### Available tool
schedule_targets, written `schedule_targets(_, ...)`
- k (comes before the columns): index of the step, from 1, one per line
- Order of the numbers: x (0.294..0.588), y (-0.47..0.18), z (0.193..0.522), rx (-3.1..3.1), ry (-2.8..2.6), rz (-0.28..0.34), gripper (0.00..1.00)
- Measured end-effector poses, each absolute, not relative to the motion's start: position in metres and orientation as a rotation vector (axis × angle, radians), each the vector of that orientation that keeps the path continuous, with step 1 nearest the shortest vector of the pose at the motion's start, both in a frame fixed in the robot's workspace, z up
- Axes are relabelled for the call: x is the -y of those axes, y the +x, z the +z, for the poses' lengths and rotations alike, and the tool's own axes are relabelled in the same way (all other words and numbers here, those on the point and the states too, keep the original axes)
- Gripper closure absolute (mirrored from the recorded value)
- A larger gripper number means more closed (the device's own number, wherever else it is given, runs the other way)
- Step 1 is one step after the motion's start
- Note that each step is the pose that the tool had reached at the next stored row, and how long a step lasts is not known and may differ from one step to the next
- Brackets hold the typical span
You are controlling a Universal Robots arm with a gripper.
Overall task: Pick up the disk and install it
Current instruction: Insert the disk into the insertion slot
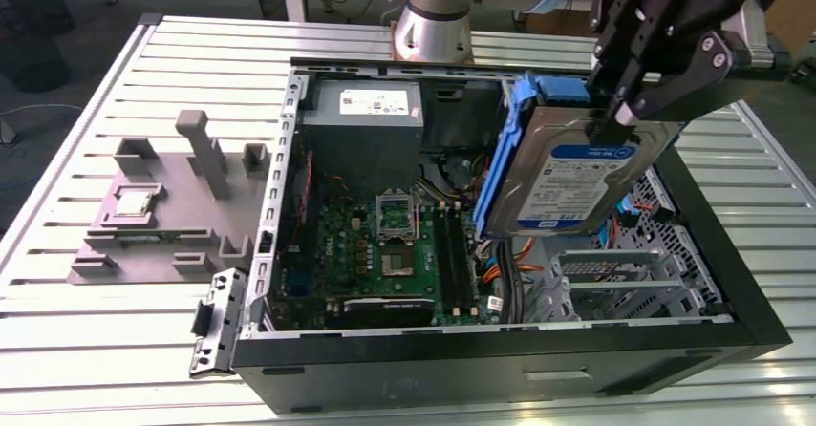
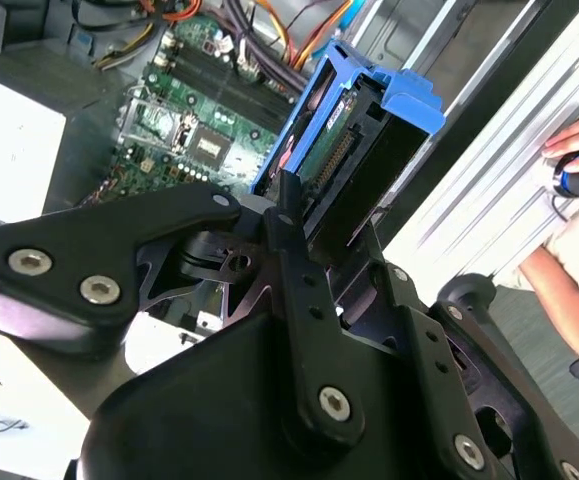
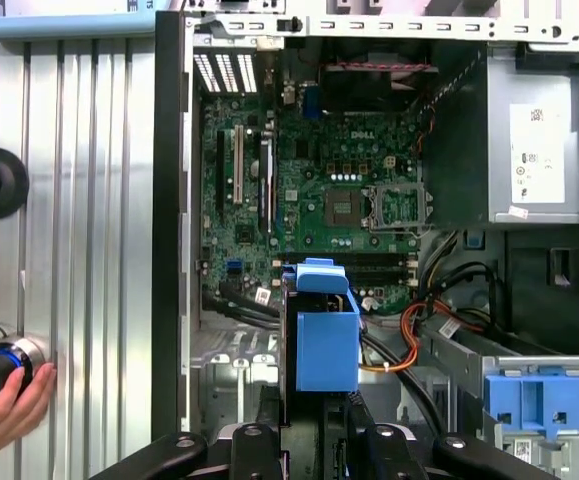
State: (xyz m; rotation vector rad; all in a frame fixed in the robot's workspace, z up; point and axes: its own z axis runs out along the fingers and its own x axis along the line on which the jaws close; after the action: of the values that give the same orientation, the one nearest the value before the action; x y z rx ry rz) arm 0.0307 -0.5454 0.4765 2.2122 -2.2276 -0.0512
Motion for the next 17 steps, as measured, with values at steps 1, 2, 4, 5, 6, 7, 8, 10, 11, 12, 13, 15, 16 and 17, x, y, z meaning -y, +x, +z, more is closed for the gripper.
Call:
schedule_targets(1,0.545,0.034,0.476,2.228,2.212,-0.051,0.65)
schedule_targets(2,0.545,0.037,0.476,2.227,2.212,-0.051,0.65)
schedule_targets(4,0.545,0.043,0.476,2.227,2.212,-0.052,0.65)
schedule_targets(5,0.545,0.046,0.476,2.227,2.212,-0.052,0.65)
schedule_targets(6,0.545,0.049,0.476,2.227,2.212,-0.052,0.65)
schedule_targets(7,0.545,0.052,0.476,2.227,2.212,-0.052,0.65)
schedule_targets(8,0.545,0.054,0.476,2.227,2.212,-0.052,0.65)
schedule_targets(10,0.546,0.057,0.476,2.227,2.212,-0.052,0.65)
schedule_targets(11,0.547,0.057,0.476,2.227,2.212,-0.052,0.65)
schedule_targets(12,0.548,0.057,0.476,2.227,2.212,-0.052,0.65)
schedule_targets(13,0.550,0.057,0.475,2.227,2.212,-0.052,0.65)
schedule_targets(15,0.554,0.057,0.475,2.227,2.212,-0.052,0.65)
schedule_targets(16,0.556,0.057,0.475,2.227,2.212,-0.052,0.65)
schedule_targets(17,0.558,0.057,0.475,2.227,2.212,-0.052,0.65)
